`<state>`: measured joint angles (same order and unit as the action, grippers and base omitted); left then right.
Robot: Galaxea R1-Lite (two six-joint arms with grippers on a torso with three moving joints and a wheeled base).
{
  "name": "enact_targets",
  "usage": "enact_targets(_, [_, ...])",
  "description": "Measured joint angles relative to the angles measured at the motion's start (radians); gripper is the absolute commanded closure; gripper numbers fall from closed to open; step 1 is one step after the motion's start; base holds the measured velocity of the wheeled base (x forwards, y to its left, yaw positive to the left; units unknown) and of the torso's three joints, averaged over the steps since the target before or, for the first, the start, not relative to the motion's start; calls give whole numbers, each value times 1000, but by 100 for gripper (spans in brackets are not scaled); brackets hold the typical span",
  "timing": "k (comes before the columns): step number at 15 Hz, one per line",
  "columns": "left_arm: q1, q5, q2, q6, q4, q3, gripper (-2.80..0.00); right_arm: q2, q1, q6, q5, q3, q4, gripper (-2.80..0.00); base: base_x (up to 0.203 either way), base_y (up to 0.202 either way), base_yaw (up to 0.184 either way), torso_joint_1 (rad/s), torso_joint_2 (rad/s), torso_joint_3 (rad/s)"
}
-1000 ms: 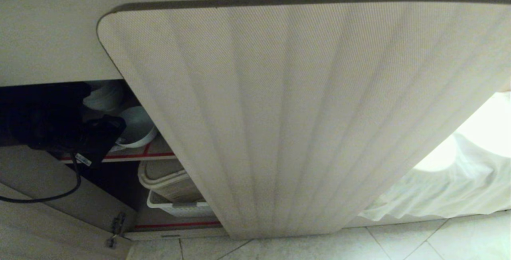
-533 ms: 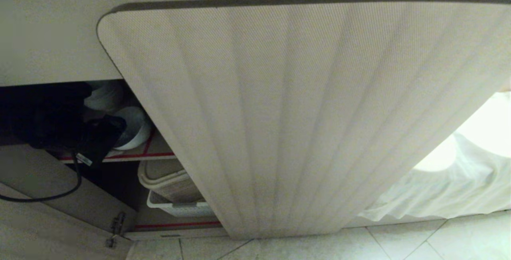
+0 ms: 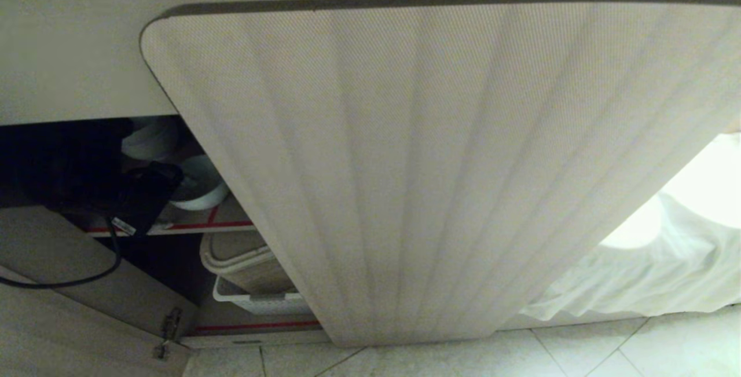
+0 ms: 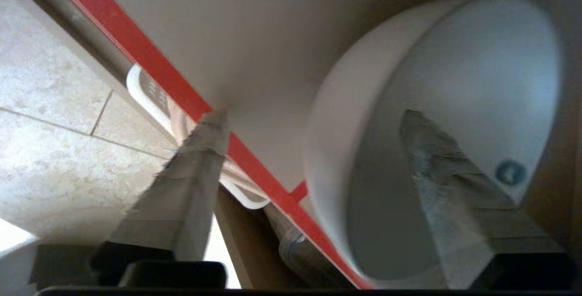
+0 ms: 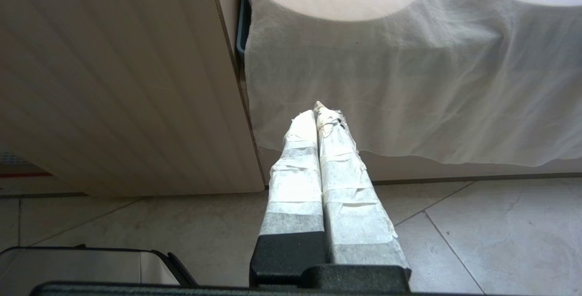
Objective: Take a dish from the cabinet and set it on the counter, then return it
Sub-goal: Put it back into the cabinet
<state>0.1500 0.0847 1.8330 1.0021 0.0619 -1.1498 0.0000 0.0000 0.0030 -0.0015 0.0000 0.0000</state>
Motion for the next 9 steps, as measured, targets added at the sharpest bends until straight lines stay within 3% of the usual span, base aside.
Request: enact_targets(9, [0,-31,4,6,-34,-21,-280,0,0,0,0,0,0,0,0,0,0,0,0,0])
